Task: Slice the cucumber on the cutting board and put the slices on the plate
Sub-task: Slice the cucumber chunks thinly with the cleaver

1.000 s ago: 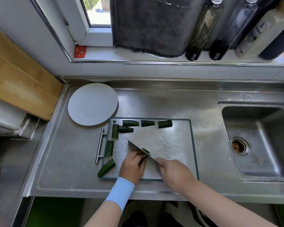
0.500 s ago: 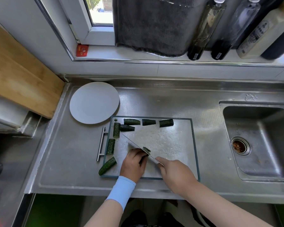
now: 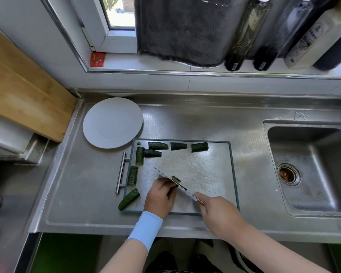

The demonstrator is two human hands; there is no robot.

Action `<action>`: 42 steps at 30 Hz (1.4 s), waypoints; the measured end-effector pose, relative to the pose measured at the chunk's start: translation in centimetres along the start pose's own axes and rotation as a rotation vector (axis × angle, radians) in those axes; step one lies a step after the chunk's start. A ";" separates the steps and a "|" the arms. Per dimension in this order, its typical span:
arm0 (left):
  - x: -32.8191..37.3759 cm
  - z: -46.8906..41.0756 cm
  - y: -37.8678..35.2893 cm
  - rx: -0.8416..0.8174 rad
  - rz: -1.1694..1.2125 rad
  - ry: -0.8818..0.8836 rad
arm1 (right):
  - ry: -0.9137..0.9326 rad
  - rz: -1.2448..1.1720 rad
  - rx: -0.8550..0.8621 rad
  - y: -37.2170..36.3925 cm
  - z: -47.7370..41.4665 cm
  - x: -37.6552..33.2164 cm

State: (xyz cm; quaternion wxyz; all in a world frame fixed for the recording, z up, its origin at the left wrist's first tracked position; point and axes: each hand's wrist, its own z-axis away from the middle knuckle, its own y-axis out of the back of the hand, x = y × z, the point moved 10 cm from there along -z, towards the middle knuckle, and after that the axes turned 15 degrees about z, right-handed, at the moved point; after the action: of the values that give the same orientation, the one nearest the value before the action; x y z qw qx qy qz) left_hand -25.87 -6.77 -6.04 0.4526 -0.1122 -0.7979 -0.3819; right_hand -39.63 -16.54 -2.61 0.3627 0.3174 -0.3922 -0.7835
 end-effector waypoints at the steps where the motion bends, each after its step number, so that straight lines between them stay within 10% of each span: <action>1: 0.0 0.0 0.0 0.004 -0.001 0.000 | -0.002 0.008 -0.006 -0.1 -0.2 -0.1; 42: 0.4 0.2 0.2 0.014 -0.007 -0.028 | 0.000 -0.087 -0.020 -0.9 -2.8 -1.7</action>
State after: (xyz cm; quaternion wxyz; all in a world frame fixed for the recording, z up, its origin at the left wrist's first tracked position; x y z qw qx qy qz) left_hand -26.11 -6.56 -5.69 0.4408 -0.1117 -0.8072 -0.3764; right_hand -36.79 -15.86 -4.37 0.3314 0.3307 -0.3699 -0.8025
